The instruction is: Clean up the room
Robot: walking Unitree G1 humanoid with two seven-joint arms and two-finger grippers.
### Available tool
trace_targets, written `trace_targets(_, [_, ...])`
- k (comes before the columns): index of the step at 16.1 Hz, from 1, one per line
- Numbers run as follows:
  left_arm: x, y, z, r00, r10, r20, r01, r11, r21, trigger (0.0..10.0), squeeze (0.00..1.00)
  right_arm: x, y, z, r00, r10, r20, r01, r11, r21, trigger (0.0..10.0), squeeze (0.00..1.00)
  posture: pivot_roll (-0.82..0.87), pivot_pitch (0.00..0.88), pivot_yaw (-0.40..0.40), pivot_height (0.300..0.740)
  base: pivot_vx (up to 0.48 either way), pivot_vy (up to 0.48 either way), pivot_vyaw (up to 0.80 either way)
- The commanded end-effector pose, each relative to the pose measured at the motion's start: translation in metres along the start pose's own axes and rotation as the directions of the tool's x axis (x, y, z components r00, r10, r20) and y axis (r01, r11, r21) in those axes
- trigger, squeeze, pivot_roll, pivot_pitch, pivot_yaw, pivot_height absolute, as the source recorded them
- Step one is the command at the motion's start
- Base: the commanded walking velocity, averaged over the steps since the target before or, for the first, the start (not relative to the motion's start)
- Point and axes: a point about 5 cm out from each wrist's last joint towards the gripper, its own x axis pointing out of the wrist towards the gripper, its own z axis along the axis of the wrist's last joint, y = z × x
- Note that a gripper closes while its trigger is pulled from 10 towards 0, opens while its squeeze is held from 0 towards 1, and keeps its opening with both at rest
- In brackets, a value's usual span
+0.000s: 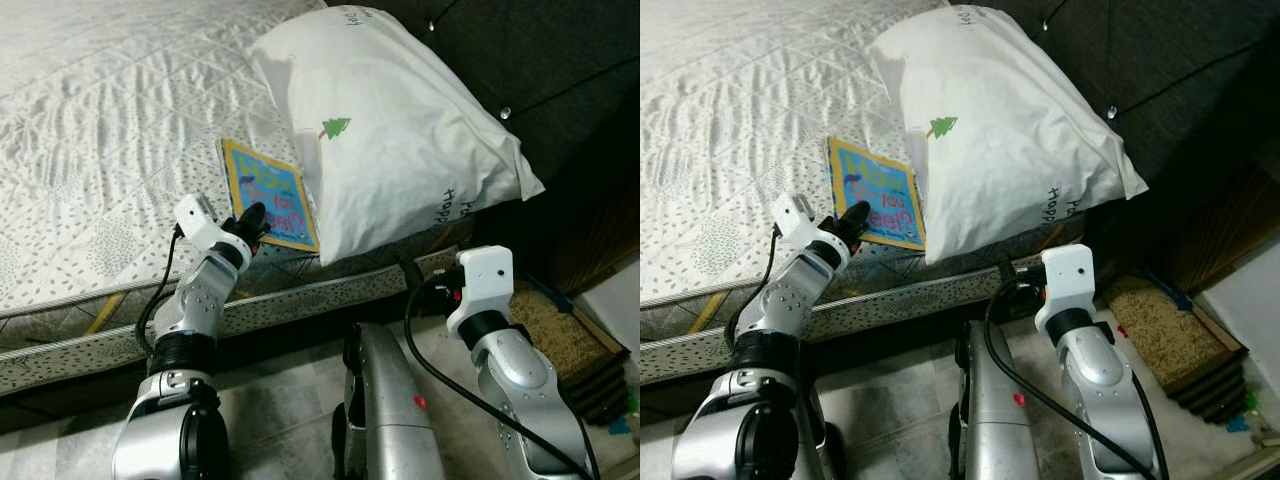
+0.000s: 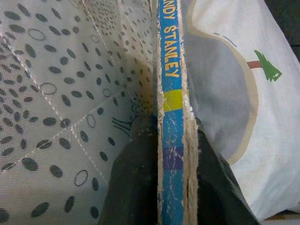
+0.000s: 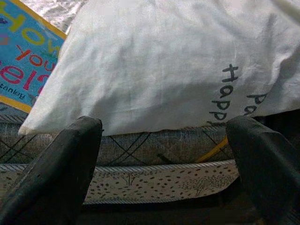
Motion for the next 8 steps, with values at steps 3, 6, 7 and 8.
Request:
trace_targets(3, [0.005,0.007,-0.015,0.992,0.033,-0.119,-0.039,0.998,-0.051,10.0,0.0,-0.002,-0.003,0.002,1.0,-0.02,-0.012,0.02,1.0,0.009,10.0,0.0,-0.22,0.156,-0.113,0.484,0.0,0.0,0.0])
trace_targets(6, [0.006,0.013,-0.009,0.989,0.055,-0.136,-0.061,0.997,-0.037,10.0,0.0,0.001,-0.001,0.004,1.0,-0.011,-0.003,0.011,1.0,0.009,10.0,0.0,-0.23,0.153,-0.097,0.484,0.0,0.0,0.0])
trace_targets(7, [0.006,0.018,-0.007,0.986,0.073,-0.15,-0.074,0.997,-0.003,10.0,0.0,0.003,0.001,0.006,1.0,-0.004,0.013,0.004,1.0,0.001,10.0,0.0,-0.23,0.151,-0.098,0.484,0.0,0.0,0.0])
trace_targets(8, [0.005,0.021,-0.004,0.985,0.083,-0.152,-0.083,0.997,0.01,10.0,0.0,0.004,0.001,0.007,1.0,-0.002,0.016,0.002,1.0,-0.001,10.0,0.0,-0.23,0.149,-0.098,0.484,0.0,0.0,0.0])
